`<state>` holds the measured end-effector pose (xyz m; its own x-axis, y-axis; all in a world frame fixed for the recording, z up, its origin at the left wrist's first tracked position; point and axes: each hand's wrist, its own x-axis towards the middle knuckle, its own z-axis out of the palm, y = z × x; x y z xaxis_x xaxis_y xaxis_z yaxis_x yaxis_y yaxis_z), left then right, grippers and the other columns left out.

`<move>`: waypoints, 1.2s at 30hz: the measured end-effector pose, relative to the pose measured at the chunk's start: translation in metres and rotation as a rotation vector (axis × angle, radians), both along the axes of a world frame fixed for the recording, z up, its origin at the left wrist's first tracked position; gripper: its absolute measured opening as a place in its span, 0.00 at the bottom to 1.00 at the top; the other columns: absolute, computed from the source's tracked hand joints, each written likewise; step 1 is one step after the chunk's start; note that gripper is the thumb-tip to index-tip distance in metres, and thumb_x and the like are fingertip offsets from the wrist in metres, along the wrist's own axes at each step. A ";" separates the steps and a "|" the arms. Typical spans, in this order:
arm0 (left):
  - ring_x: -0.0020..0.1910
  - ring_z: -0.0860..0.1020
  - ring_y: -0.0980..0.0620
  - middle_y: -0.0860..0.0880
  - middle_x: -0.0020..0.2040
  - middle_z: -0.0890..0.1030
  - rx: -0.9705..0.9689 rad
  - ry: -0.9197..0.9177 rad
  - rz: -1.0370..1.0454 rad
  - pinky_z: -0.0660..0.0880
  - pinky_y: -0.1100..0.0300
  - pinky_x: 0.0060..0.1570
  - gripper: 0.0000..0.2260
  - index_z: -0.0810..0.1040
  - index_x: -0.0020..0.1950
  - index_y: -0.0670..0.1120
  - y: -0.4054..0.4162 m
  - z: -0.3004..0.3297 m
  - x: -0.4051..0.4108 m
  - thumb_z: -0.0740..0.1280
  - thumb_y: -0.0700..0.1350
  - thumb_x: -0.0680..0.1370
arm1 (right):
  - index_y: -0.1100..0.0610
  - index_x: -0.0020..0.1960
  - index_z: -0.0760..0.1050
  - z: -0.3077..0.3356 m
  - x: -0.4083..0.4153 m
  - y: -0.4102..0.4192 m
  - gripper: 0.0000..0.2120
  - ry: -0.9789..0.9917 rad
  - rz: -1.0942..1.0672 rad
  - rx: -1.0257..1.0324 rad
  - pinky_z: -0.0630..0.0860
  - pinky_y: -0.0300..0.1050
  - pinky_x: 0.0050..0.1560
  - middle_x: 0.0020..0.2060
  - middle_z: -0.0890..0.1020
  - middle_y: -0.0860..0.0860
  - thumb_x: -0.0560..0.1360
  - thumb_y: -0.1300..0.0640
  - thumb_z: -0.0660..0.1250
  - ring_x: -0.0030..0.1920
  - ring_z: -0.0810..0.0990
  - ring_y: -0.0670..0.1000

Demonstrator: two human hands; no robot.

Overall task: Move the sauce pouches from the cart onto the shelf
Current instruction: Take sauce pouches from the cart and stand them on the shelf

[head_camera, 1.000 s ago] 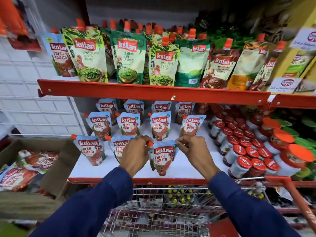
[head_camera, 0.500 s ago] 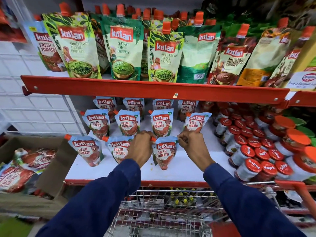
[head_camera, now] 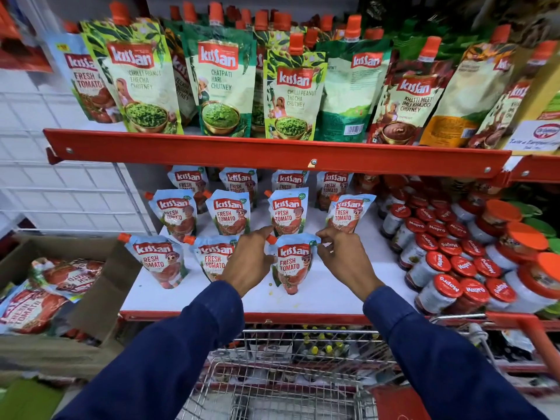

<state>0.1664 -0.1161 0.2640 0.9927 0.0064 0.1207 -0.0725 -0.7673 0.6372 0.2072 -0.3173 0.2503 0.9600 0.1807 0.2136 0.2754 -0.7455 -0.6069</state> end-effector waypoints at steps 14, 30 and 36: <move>0.77 0.34 0.39 0.44 0.80 0.37 0.464 0.188 -0.127 0.45 0.33 0.75 0.36 0.43 0.80 0.49 0.057 -0.108 -0.173 0.63 0.53 0.80 | 0.51 0.80 0.43 -0.110 -0.144 0.032 0.42 -0.032 0.111 -0.490 0.43 0.75 0.73 0.80 0.43 0.60 0.74 0.49 0.63 0.78 0.37 0.64; 0.64 0.73 0.44 0.47 0.52 0.84 0.690 0.459 -0.375 0.64 0.48 0.72 0.12 0.81 0.52 0.46 0.128 -0.239 -0.247 0.71 0.38 0.70 | 0.54 0.65 0.74 -0.248 -0.250 0.119 0.22 0.472 0.505 -0.589 0.65 0.59 0.66 0.56 0.83 0.55 0.77 0.43 0.61 0.59 0.78 0.59; 0.52 0.80 0.38 0.38 0.53 0.81 0.646 0.628 -0.340 0.76 0.49 0.46 0.13 0.77 0.56 0.40 0.114 -0.235 -0.235 0.63 0.29 0.74 | 0.53 0.54 0.80 -0.272 -0.251 0.129 0.10 0.500 0.404 -0.603 0.72 0.50 0.53 0.46 0.86 0.53 0.76 0.51 0.64 0.47 0.82 0.57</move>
